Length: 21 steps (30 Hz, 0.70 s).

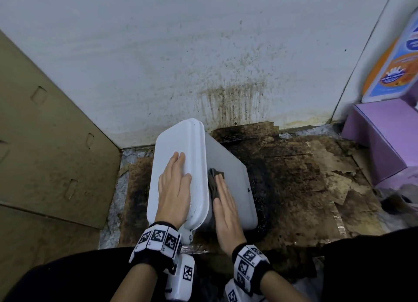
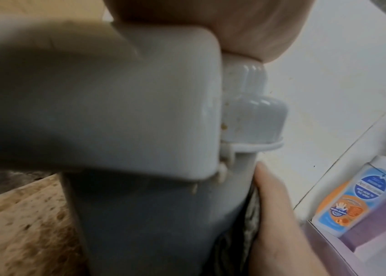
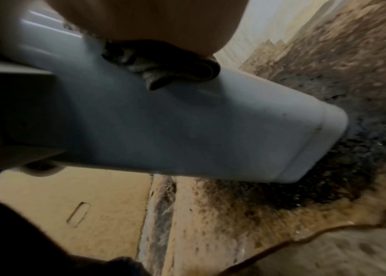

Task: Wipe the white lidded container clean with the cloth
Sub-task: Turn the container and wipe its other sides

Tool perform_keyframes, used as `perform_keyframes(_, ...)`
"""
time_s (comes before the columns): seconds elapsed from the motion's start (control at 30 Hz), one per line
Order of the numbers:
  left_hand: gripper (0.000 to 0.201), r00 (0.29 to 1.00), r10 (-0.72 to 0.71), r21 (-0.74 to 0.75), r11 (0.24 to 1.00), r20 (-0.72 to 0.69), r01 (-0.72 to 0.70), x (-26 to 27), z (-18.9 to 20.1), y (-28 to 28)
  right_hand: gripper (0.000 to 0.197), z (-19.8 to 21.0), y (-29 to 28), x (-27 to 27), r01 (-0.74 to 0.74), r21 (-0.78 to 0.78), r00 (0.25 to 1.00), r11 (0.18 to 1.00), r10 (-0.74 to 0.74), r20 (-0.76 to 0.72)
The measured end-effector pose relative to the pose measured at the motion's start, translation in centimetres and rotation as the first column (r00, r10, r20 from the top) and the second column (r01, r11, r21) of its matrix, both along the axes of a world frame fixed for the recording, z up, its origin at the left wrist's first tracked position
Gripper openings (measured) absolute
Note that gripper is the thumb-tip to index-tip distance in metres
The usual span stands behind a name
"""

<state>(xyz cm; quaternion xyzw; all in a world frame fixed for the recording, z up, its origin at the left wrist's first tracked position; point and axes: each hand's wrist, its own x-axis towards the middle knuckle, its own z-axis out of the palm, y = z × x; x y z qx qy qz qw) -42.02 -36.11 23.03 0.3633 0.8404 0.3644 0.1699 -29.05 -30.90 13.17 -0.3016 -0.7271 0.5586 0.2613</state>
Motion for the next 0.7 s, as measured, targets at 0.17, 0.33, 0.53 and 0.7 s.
perform_keyframes(0.17,0.051,1.000,0.014,0.001,1.000,0.006,-0.014,0.0,0.2,0.0,0.046,-5.4,2.7,1.3,0.063,-0.103,0.994,0.993,-0.054,0.092)
perform_keyframes(0.33,0.059,1.000,-0.006,0.015,1.000,0.012,0.006,0.4,0.0,0.2,0.051,-10.3,5.9,3.4,0.166,-0.306,0.944,0.937,-0.061,0.324)
perform_keyframes(0.53,0.060,1.000,-0.003,0.009,1.000,-0.026,0.004,0.2,-0.2,0.3,0.052,-10.5,5.8,2.3,0.273,-0.346,0.923,0.898,-0.143,0.357)
perform_keyframes(0.7,0.060,1.000,-0.002,-0.004,1.000,-0.022,0.002,0.1,-0.3,0.2,0.049,-4.6,2.1,0.4,0.283,-0.364,0.956,0.887,-0.233,0.177)
